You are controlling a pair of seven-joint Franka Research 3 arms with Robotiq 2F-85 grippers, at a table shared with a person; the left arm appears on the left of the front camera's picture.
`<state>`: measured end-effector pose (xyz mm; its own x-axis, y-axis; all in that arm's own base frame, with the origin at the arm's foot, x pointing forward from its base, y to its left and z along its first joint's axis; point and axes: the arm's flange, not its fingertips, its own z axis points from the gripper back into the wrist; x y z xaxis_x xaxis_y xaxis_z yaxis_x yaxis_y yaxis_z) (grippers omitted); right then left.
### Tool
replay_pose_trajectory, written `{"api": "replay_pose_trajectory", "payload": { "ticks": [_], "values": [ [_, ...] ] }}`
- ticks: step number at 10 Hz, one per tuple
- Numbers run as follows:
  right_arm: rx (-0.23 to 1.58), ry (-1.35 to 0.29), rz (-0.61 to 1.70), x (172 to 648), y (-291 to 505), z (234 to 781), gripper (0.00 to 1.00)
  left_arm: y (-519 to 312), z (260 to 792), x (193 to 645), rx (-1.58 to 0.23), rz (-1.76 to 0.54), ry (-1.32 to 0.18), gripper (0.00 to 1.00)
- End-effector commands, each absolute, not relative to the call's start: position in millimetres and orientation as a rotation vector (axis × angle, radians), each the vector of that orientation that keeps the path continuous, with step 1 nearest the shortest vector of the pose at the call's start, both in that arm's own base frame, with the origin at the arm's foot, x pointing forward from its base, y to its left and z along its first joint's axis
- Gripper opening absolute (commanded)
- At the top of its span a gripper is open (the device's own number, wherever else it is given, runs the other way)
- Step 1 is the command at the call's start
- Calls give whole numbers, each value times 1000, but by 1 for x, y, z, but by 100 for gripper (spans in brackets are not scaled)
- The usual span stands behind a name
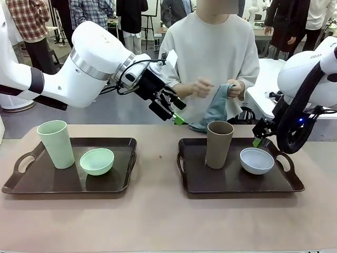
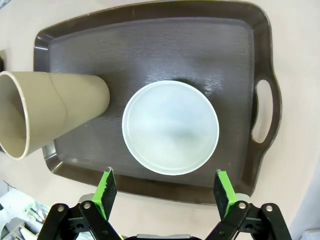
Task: Set up a tray with a mat and arrange the tableware.
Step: Pick up the Picnic Bowl and Reusable plastic cup from the Handle tray in front of the human's position and hold them in the air.
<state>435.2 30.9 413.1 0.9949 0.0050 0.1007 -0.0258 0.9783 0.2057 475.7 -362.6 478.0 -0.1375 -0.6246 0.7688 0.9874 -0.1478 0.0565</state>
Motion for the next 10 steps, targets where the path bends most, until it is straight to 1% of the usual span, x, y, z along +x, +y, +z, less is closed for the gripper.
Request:
{"api": "replay_pose_trajectory", "payload": {
  "ticks": [1, 3, 6, 10],
  "values": [
    [222, -32, -27, 448, 23, 392, 100, -366, 448, 478, -642, -1630, -716, 100],
    [163, 17, -99, 458, 17, 373, 100, -368, 419, 494, -674, -1624, -728, 100],
    [114, 48, -118, 471, 14, 355, 100, -373, 378, 518, -728, -1597, -756, 100],
    [109, 48, -98, 473, 14, 351, 100, -382, 343, 523, -758, -1569, -761, 100]
  ]
}}
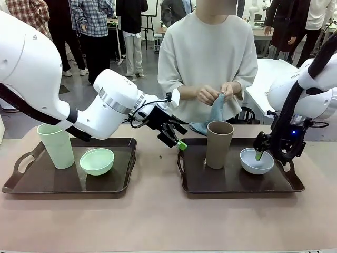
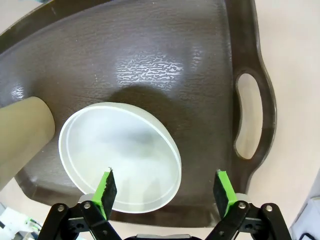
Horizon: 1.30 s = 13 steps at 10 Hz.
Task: Set up a tray with a mat and arrange the tableware.
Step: Pick up the Picnic Bowl and Reusable plastic cup from the Handle tray in front of the human's position and hold them in the air.
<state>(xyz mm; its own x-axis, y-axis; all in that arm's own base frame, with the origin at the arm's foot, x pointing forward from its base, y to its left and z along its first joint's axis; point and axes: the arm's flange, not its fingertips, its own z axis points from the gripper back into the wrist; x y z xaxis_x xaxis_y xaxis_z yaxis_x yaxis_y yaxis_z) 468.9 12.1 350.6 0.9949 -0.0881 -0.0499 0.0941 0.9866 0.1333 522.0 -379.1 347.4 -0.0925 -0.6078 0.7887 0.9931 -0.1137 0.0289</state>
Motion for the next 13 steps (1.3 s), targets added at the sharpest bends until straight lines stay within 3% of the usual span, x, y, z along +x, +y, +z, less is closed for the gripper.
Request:
{"api": "replay_pose_trajectory", "payload": {
  "ticks": [1, 7, 13],
  "values": [
    [112, 53, -96, 473, 14, 351, 100, -390, 333, 525, -778, -1564, -764, 100],
    [119, 74, -64, 474, 13, 347, 100, -429, 310, 541, -841, -1512, -790, 100],
    [135, 76, -56, 473, 10, 343, 100, -459, 301, 543, -884, -1530, -721, 100]
  ]
}}
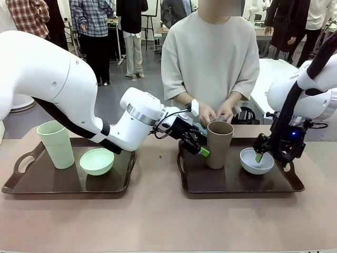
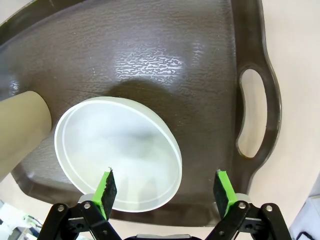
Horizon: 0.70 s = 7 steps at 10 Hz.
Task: Set up a tray with a mat and arrange the tableware.
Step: Pick up the Picnic Bowl and Reusable plastic cup from the Handle tray in front of the human's position and hold them in the air.
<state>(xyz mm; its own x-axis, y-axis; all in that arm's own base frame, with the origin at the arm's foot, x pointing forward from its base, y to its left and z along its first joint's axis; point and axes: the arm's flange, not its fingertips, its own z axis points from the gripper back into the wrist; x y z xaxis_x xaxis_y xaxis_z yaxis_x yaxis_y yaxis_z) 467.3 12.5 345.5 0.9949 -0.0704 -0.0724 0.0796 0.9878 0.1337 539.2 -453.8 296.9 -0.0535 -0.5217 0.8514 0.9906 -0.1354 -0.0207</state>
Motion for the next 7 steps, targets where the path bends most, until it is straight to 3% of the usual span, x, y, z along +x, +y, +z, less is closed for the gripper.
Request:
{"api": "replay_pose_trajectory", "payload": {
  "ticks": [1, 7],
  "values": [
    [140, 78, -51, 473, 11, 343, 100, -464, 300, 541, -888, -1535, -719, 100],
    [154, 72, -30, 476, 19, 342, 100, -499, 295, 543, -916, -1622, -748, 100]
  ]
}}
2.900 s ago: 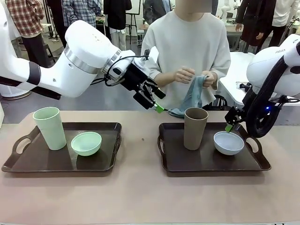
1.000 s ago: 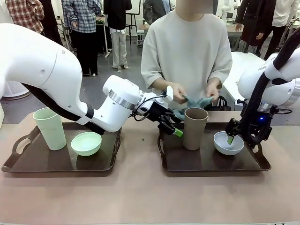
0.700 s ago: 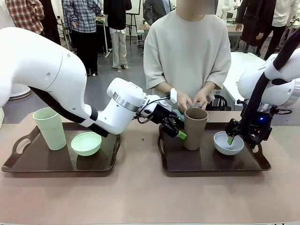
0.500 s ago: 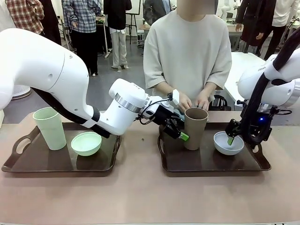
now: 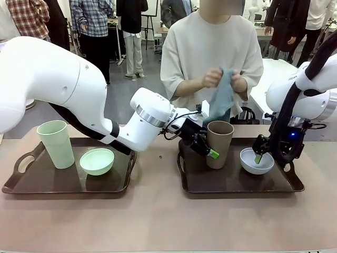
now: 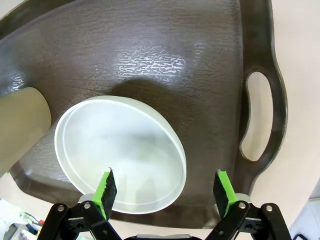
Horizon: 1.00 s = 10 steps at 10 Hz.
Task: Set up a tray with a mat and arrange the tableware.
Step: Pick up the Picnic Bowl and Reusable plastic cup from the Handle tray in front of the human's position and hold them in the air.
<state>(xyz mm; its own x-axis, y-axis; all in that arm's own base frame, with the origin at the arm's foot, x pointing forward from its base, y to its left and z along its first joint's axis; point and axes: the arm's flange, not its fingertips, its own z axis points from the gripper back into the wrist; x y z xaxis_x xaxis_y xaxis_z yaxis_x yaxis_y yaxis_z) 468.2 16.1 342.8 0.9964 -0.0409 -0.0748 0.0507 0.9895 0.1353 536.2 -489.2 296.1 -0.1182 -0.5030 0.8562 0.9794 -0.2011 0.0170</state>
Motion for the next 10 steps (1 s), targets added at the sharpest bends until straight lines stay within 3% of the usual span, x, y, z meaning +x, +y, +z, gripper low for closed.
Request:
{"api": "replay_pose_trajectory", "payload": {
  "ticks": [1, 2, 3, 4, 5, 6, 7, 8, 9, 10],
  "values": [
    [156, 70, -28, 477, 20, 341, 100, -506, 291, 544, -927, -1635, -740, 100],
    [165, 67, -19, 477, 22, 341, 100, -512, 288, 544, -939, -1649, -731, 100],
    [165, 70, 5, 476, 22, 340, 43, -513, 287, 544, -940, -1661, -750, 100],
    [167, 72, 10, 476, 21, 340, 41, -512, 288, 545, -938, -1657, -752, 43],
    [169, 70, 11, 477, 20, 340, 0, -509, 290, 546, -944, -1644, -768, 43],
    [171, 68, 12, 477, 21, 340, 0, -506, 293, 545, -946, -1640, -768, 0],
    [171, 69, 14, 478, 21, 339, 0, -504, 296, 543, -940, -1648, -773, 42],
    [172, 71, 15, 478, 22, 338, 14, -504, 298, 542, -937, -1650, -774, 28],
    [172, 72, 16, 477, 21, 337, 4, -504, 297, 541, -939, -1645, -776, 0],
    [175, 74, 17, 476, 20, 337, 0, -503, 298, 539, -935, -1645, -773, 0]
  ]
}}
